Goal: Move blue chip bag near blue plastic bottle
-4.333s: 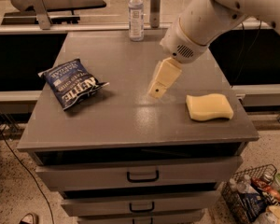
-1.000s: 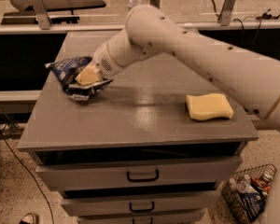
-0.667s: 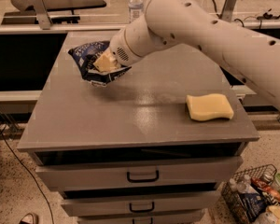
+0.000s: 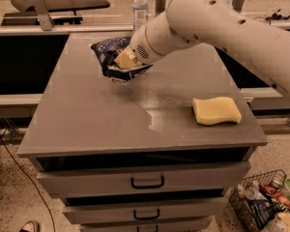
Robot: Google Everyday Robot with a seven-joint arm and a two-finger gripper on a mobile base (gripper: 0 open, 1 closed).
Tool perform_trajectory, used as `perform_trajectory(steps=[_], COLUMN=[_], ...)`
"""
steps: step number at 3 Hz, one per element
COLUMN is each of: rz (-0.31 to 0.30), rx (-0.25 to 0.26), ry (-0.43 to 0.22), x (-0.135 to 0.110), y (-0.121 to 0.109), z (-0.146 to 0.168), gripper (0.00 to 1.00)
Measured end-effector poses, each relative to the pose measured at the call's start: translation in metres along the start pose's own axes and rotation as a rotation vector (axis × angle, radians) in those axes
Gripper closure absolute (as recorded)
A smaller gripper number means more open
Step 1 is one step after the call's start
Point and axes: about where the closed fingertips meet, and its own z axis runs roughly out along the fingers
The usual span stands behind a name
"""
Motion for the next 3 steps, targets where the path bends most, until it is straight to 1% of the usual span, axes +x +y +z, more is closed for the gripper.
perform_trajectory(steps=[1,2,3], rz=[0.021,0.061,0.111], rx=[0.131,0.230,0.299], ry=[0.025,0.031,0.028], x=[0.023,0.047,0.072], y=[-0.057,-0.115,-0.175], z=[-0.036,-0.069,-0.089], gripper=[1.00,1.00,1.00])
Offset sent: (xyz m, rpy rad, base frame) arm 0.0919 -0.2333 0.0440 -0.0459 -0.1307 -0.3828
